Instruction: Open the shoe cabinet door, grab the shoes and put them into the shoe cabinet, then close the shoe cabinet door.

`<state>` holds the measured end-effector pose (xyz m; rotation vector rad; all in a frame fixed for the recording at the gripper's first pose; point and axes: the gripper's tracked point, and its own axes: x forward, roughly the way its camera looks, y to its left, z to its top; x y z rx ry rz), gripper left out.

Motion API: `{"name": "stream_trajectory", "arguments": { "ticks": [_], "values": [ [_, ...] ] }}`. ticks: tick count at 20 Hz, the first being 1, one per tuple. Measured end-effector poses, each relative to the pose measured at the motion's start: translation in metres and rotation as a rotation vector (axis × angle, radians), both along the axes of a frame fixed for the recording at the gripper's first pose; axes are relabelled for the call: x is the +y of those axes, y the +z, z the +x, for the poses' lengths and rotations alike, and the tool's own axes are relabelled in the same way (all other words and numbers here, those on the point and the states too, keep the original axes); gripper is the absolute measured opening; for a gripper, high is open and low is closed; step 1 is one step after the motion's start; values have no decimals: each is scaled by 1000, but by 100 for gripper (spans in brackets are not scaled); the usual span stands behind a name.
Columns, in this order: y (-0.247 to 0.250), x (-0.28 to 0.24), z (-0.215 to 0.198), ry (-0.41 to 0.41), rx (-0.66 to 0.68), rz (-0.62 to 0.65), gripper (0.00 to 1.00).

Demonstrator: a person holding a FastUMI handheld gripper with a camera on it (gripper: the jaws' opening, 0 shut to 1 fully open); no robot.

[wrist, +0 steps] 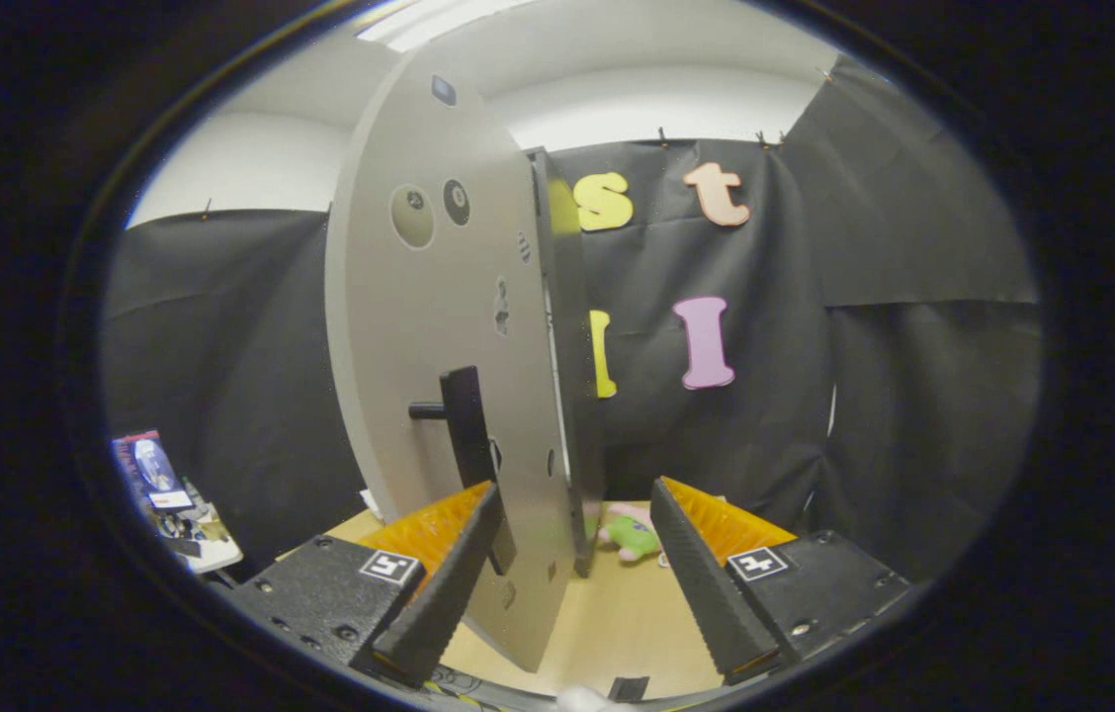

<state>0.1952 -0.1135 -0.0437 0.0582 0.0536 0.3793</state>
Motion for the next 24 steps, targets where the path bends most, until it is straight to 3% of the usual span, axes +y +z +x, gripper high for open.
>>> {"name": "stream_trajectory", "arguments": {
  "ticks": [3, 9, 17, 24],
  "values": [
    [6, 4, 1, -4, -26, -49, 97],
    [5, 51, -10, 40, 21, 0, 97],
    [-2, 141, -2, 26, 51, -13, 97],
    [-5, 222, 12, 66, 93, 48, 98]
  ]
}}
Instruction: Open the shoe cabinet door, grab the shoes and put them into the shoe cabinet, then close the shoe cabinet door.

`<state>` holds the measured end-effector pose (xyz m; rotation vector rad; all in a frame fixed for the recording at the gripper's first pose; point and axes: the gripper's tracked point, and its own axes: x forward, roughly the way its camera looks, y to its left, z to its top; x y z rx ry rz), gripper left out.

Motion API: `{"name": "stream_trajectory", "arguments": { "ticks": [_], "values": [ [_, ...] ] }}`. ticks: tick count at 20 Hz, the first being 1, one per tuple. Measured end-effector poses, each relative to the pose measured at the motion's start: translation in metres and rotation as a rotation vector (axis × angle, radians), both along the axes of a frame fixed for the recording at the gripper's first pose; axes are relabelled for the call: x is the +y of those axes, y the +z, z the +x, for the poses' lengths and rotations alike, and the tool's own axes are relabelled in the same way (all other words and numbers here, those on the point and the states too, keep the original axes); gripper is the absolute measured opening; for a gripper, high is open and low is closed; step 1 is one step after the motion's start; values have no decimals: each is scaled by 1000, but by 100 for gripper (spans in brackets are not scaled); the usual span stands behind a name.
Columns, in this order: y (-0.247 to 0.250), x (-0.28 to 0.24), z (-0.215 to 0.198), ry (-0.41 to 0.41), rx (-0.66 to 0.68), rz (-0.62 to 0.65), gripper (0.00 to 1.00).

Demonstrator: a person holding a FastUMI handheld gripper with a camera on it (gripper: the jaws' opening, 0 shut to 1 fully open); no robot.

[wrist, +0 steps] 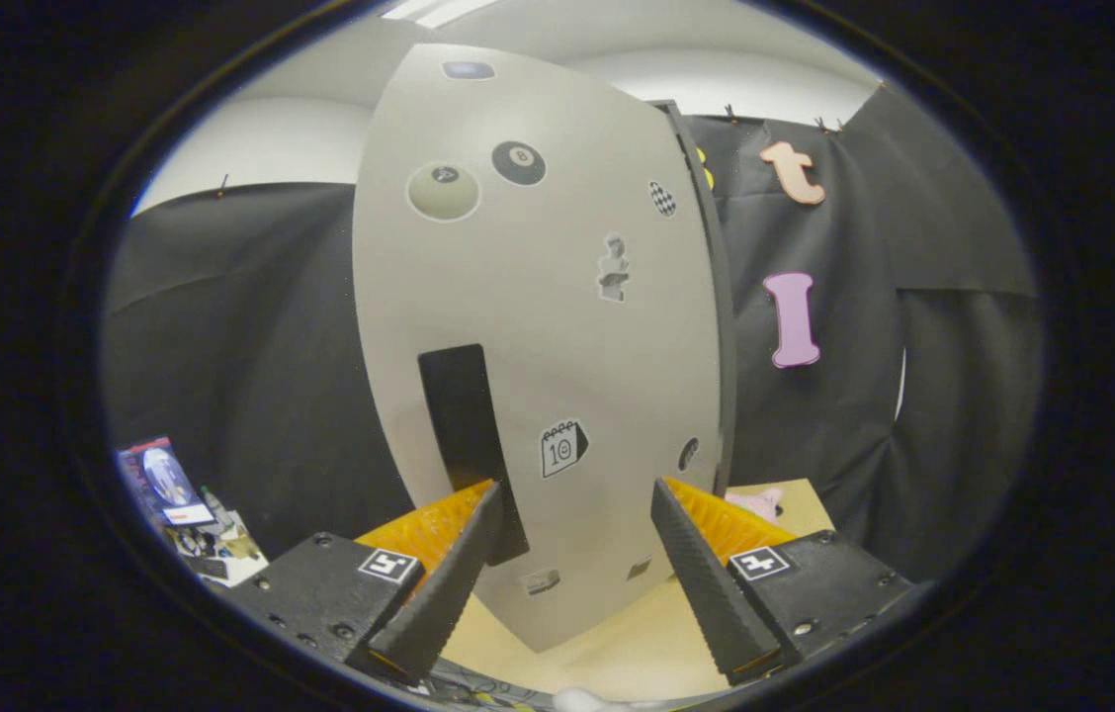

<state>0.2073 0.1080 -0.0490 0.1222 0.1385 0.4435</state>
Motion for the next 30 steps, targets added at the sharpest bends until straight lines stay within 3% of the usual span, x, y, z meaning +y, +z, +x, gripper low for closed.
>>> {"name": "stream_trajectory", "arguments": {
  "ticks": [5, 10, 16, 25, 30],
  "values": [
    [-2, 20, -5, -33, -4, -15, 99],
    [14, 19, -20, -123, -43, -28, 99],
    [42, -3, -57, -260, -116, -16, 99],
    [40, -36, -118, -361, -128, -84, 99],
    [41, -53, -137, -395, -120, -57, 99]
  ]
}}
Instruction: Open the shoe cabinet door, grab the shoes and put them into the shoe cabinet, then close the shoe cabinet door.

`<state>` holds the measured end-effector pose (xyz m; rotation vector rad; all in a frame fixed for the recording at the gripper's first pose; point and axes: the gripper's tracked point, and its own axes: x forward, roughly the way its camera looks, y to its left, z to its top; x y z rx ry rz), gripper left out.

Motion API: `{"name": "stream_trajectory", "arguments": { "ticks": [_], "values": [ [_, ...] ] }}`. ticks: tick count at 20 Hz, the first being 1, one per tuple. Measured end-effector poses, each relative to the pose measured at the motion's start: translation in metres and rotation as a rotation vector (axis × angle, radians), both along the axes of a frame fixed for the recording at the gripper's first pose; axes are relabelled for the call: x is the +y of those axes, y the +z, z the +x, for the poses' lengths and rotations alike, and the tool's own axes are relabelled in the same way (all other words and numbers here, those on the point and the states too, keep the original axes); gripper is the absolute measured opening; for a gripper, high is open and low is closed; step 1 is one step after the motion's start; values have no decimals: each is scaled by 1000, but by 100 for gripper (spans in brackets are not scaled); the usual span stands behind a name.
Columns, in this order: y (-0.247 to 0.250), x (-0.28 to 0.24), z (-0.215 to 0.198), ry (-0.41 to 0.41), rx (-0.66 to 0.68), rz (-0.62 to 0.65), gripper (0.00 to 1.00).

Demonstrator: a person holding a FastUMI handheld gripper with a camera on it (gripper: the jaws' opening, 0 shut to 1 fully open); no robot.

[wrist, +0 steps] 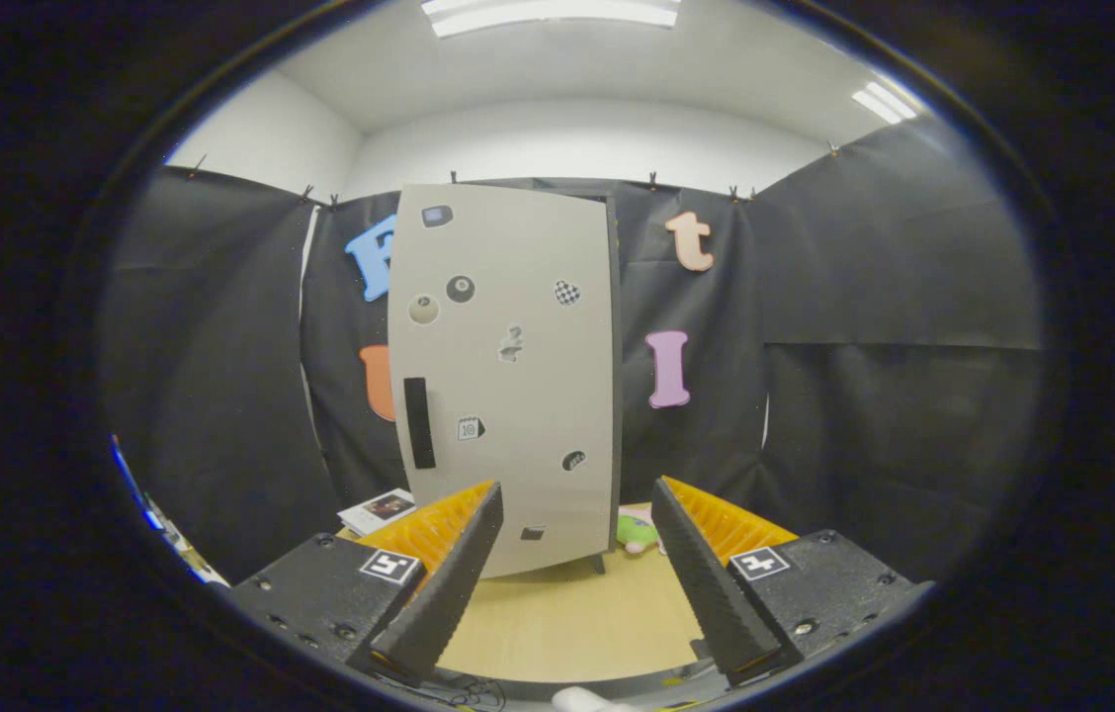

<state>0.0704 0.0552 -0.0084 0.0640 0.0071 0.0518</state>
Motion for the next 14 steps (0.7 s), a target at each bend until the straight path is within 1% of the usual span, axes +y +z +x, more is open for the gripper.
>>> {"name": "stream_trajectory", "arguments": {
  "ticks": [4, 10, 14],
  "values": [
    [6, -13, -3, -29, -31, 5, 99],
    [7, -16, -7, -24, -33, 14, 99],
    [5, -10, -4, -4, -26, 18, 99]
  ]
}}
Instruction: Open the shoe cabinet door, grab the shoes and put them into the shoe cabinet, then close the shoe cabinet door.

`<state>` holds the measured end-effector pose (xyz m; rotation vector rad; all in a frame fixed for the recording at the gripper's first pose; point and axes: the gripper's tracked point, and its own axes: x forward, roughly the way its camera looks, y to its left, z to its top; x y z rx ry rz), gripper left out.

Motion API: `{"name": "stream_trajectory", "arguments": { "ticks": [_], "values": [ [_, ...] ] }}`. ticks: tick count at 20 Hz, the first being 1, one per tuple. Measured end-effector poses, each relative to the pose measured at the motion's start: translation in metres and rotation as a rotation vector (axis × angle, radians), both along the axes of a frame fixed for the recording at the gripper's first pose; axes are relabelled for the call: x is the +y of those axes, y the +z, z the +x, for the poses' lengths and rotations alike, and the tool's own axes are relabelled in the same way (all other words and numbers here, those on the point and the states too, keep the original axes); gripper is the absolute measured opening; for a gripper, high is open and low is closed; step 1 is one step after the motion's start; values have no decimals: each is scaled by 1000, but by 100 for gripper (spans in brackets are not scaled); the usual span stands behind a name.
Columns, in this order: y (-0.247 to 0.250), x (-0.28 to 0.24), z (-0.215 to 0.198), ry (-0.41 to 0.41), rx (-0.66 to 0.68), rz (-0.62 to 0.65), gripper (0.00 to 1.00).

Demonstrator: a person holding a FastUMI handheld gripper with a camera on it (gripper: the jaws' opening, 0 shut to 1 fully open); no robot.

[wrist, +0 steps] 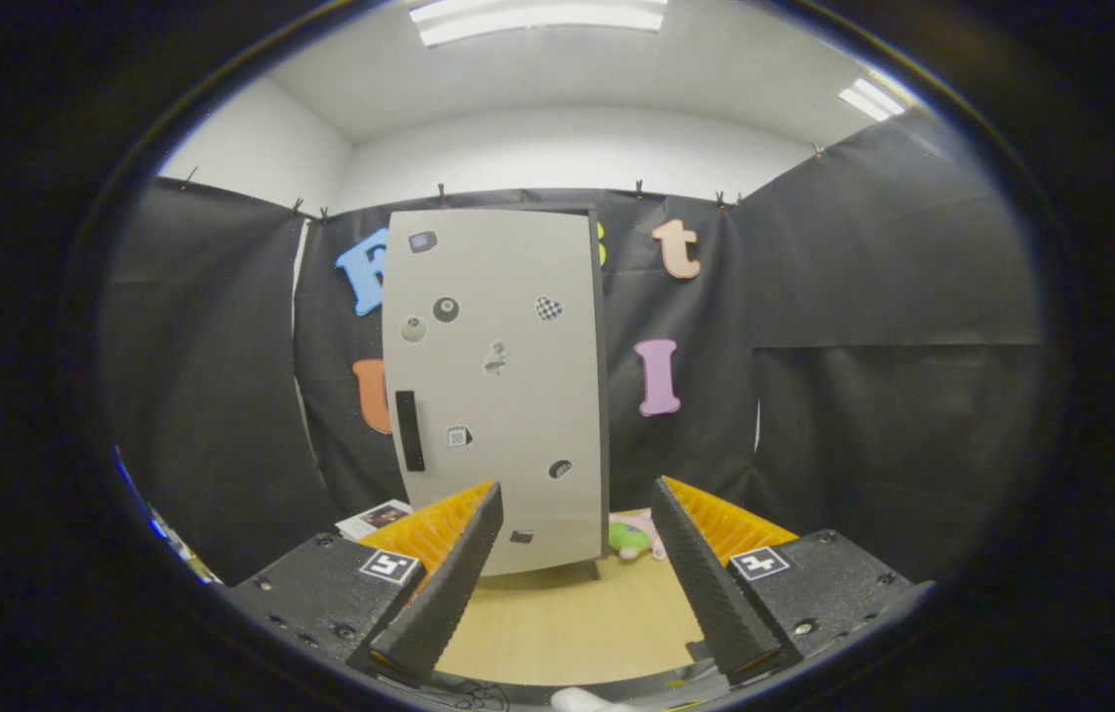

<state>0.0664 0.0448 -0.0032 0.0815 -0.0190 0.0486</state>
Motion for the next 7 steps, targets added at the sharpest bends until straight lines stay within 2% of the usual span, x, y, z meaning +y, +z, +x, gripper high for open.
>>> {"name": "stream_trajectory", "arguments": {
  "ticks": [7],
  "values": [
    [-7, 5, 2, 9, 14, -9, 99]
  ]
}}
